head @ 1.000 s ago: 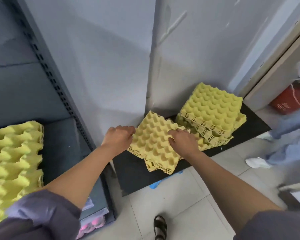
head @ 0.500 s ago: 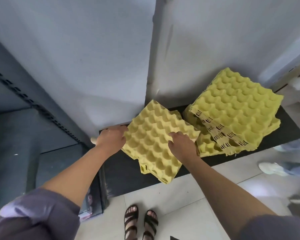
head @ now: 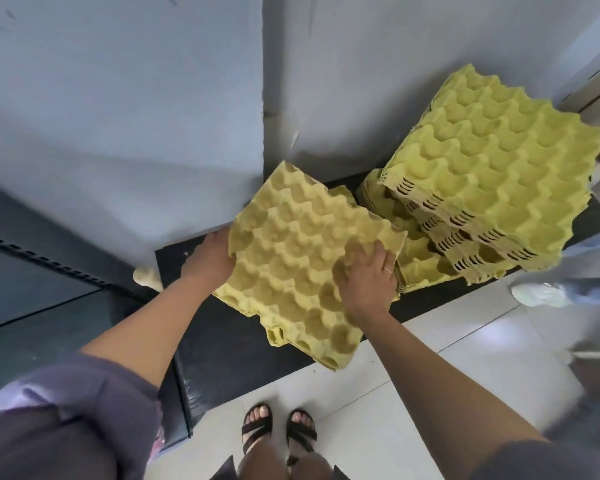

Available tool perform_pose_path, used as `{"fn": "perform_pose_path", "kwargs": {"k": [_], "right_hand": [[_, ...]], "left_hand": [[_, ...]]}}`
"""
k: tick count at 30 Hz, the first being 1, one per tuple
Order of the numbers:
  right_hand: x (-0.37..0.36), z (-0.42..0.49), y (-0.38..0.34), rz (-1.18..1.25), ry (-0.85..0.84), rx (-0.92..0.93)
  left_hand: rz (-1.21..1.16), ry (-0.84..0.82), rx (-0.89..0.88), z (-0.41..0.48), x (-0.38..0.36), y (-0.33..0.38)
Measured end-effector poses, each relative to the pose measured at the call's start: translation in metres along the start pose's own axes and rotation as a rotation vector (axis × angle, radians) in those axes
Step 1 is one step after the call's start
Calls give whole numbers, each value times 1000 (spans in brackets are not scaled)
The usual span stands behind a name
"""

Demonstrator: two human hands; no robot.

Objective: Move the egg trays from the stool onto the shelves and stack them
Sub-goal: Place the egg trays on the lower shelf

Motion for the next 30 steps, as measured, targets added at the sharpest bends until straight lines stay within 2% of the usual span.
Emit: {"fn": "perform_pose_path", "kwargs": {"k": [4,9,17,21,30], "right_hand": [[1,-2,9,69,-11,-136],[-9,-3,26,348,-77,-387],[1,0,24,236,-89,-357],[8,-2,22,238,-66,-348],[25,1,20,252,-22,-351]], "left_hand": [[24,46,-3,6,0,0],[64,77,23,10,-1,-1],[112,109,39,5,9,3],[46,130,62,2,15,7],[-139,64,175,-3,22,5]]}}
Point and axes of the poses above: each hand's wrist, its own z-axis towards the middle knuckle, its own x-axis out of the back of the hand, y = z × x, the point moved 6 cm from there along z, towards the middle knuckle, and after that the axes turned 11 degrees about y, right-handed, at the moved point
